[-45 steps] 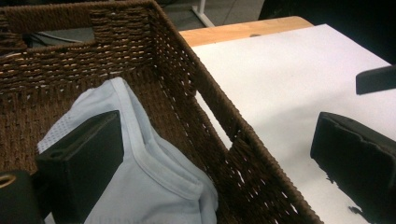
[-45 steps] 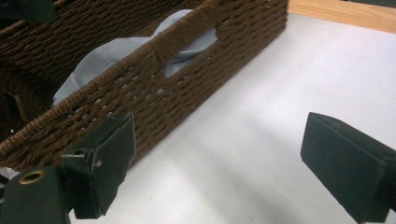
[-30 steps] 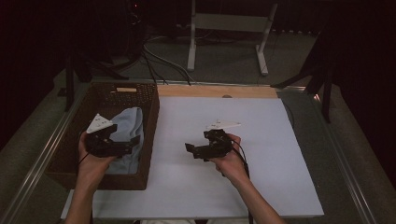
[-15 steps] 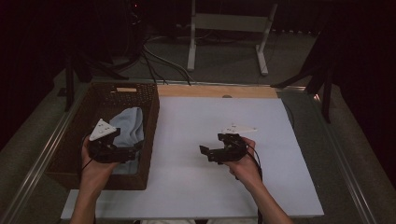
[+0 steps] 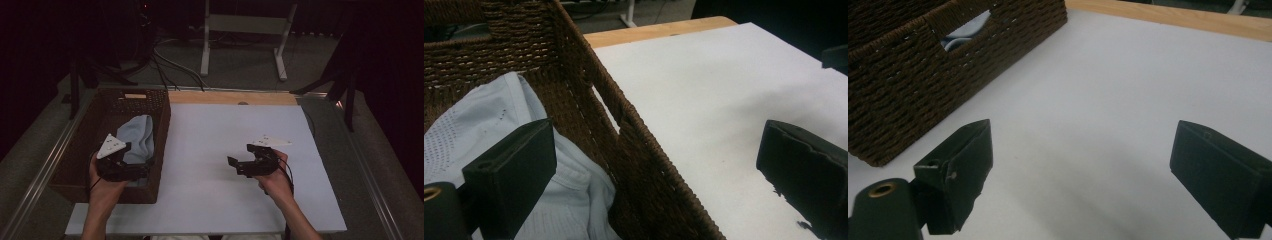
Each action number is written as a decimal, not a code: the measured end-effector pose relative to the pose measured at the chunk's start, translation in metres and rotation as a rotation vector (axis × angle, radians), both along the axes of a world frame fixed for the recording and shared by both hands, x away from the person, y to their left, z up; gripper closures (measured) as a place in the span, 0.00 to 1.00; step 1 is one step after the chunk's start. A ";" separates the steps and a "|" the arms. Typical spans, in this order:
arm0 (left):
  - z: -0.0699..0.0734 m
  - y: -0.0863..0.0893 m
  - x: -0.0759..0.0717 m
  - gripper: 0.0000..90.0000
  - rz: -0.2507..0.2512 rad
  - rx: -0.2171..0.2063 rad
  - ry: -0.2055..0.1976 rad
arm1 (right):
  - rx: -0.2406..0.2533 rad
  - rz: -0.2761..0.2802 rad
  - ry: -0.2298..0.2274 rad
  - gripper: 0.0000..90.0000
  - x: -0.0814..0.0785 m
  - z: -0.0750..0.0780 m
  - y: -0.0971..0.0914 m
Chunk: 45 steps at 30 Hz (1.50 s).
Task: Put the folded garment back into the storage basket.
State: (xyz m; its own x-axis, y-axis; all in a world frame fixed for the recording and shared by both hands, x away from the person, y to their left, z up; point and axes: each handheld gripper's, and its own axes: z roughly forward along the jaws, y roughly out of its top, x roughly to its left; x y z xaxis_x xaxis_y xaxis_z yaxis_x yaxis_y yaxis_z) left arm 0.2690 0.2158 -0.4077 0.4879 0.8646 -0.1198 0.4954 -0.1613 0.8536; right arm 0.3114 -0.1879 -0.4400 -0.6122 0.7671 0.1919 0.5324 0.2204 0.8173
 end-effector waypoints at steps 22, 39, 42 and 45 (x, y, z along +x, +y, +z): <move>-0.004 0.000 -0.005 0.05 0.005 -0.003 -0.027 | 0.044 -0.102 -0.095 0.12 -0.026 -0.008 -0.058; -0.005 0.001 -0.006 0.05 0.000 -0.012 -0.029 | 0.077 -0.169 -0.118 0.12 -0.038 -0.013 -0.086; -0.005 0.001 -0.005 0.05 0.003 -0.018 -0.028 | 0.083 -0.175 -0.115 0.12 -0.039 -0.014 -0.088; -0.005 0.001 -0.005 0.05 0.001 -0.015 -0.026 | 0.086 -0.179 -0.116 0.12 -0.040 -0.016 -0.091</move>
State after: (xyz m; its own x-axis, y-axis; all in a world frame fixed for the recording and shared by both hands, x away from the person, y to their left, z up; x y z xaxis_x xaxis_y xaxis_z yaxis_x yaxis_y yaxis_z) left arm 0.2637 0.2168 -0.4131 0.4900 0.8634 -0.1199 0.4728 -0.1477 0.8687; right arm 0.2711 -0.2785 -0.4562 -0.4892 0.8494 0.1982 0.4585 0.0571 0.8869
